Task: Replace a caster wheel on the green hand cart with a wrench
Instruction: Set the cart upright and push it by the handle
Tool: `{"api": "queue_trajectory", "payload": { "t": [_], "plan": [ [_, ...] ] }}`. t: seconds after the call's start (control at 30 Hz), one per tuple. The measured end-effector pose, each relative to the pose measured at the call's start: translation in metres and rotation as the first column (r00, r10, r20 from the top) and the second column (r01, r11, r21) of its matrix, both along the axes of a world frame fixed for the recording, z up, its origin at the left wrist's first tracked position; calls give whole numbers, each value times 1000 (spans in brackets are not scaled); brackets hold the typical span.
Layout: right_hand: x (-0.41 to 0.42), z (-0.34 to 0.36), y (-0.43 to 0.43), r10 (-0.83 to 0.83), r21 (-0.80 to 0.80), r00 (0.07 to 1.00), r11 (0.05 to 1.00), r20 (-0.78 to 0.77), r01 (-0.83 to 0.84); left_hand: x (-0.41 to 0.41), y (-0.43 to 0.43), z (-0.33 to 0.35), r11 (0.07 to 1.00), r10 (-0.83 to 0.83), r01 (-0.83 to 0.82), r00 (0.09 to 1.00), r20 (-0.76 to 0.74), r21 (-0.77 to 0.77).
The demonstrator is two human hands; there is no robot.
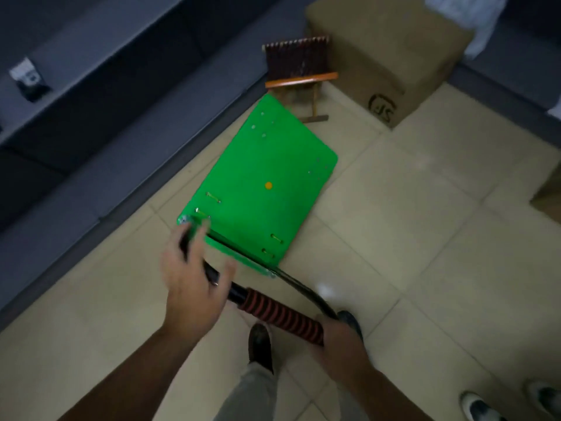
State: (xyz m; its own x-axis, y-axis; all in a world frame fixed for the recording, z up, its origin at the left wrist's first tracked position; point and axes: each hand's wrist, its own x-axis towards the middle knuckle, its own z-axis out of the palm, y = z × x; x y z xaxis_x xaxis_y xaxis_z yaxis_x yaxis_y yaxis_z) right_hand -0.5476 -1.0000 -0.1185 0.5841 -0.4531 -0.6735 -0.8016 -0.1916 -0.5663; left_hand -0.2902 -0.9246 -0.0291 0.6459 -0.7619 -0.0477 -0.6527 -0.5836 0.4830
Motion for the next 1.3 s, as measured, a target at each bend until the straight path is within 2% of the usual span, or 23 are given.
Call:
{"api": "queue_trajectory", "payload": {
  "t": [0.03, 0.07, 0.1, 0.17, 0.23, 0.43, 0.53, 0.7, 0.83, 0.93, 1.0, 1.07, 1.17, 1.3],
  "plan": [
    [16, 17, -5, 19, -101, 999, 995, -35, -22, 10, 9, 7, 954, -298, 298, 946, 127, 16],
    [33, 30, -10, 38, -196, 996, 979, -77, -52, 22, 18, 12, 879, -475, 471, 856, 205, 67],
    [50, 43, -17, 43, -256, 992, 964, -120, -73, 38, 25, 11, 838, -545, 533, 805, 234, 121],
    [78, 66, -28, 70, -319, 985, 941, -157, -118, 68, 29, 12, 847, -531, 515, 807, 260, 131],
    [102, 90, -35, 118, -377, 977, 909, -176, -177, 92, 33, 8, 874, -481, 480, 839, 253, 71],
    [121, 127, -32, 274, -492, 906, 770, -321, -407, 79, 87, -26, 930, -361, 360, 932, 7, 71],
    [94, 126, -16, 263, -454, 896, 790, -358, -413, 47, 109, -38, 934, -353, 356, 933, -61, 36],
    [25, 109, 46, 87, -383, 928, 894, -362, -233, 0, 130, -41, 882, -466, 472, 875, -134, 16],
    [8, 112, 102, -28, -316, 940, 945, -340, -86, 7, 146, -39, 825, -561, 564, 822, -97, 13],
    [7, 109, 138, -83, -289, 936, 957, -341, -21, 19, 158, -36, 731, -680, 683, 730, 69, -14],
    [7, 102, 152, -116, -301, 938, 953, -326, 13, 20, 159, -33, 664, -739, 747, 661, 130, -17],
    [2, 97, 168, -138, -326, 942, 945, -305, 33, 18, 167, -30, 636, -766, 772, 626, 145, 24],
    [-4, 102, 199, -142, -386, 953, 922, -269, 28, 16, 194, -34, 649, -758, 755, 629, 169, 99],
    [1, 110, 266, -45, -495, 980, 867, -193, -58, 13, 235, -26, 685, -728, 715, 659, 190, 141]
  ]
}}
